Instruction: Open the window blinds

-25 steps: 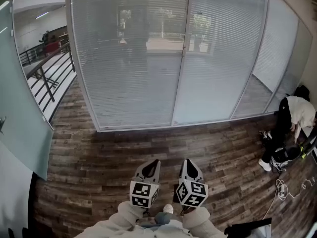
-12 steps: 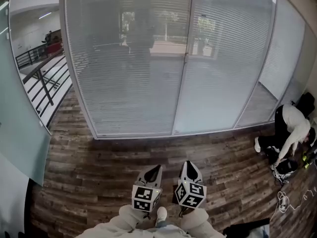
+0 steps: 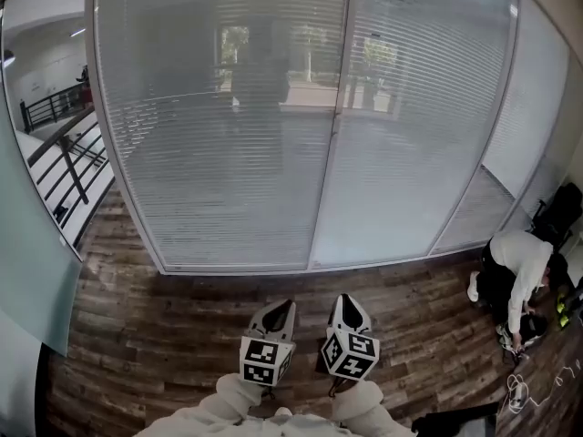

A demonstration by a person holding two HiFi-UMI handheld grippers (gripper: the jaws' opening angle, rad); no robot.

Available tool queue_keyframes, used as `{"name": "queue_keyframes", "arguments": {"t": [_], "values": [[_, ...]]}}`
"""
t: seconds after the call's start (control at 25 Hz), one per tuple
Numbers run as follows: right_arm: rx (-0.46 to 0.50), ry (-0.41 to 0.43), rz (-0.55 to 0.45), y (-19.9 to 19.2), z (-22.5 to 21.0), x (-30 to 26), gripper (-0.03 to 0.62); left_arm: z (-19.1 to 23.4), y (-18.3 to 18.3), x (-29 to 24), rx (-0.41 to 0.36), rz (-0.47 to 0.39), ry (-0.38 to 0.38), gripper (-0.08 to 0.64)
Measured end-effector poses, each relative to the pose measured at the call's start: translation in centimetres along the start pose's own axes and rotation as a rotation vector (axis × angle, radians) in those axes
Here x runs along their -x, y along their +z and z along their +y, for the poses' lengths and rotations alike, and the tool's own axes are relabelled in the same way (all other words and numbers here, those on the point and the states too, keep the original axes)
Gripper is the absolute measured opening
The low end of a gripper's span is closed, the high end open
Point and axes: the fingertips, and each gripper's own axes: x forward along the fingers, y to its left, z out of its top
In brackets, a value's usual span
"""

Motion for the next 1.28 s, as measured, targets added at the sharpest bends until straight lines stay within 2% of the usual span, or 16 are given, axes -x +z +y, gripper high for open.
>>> {"name": "queue_keyframes", "arguments": {"t": [0.28,0.56,0.96,1.28], "values": [[0.006,0.001,0.039,0.1,-2.8,-5.7,0.014,2.9,-0.5,-5.3,0.005,0.028,0.040,0.000],[-0.007,0.005,0.082,-0.9,-3.8,-10.1,0.014,6.1,-0.1,-9.4,0.013,0.034,0.068,0.000],[-0.020,0.008,0.100,0.1,-4.2,-19.4,0.014,11.1,1.4,-17.3,0.011,0.025,0.069,0.000],[-0.026,-0.005,0.089,1.6,-4.1,-29.1,0.014,16.9,2.9,-24.9,-0.002,0.024,0.063,0.000]]}}
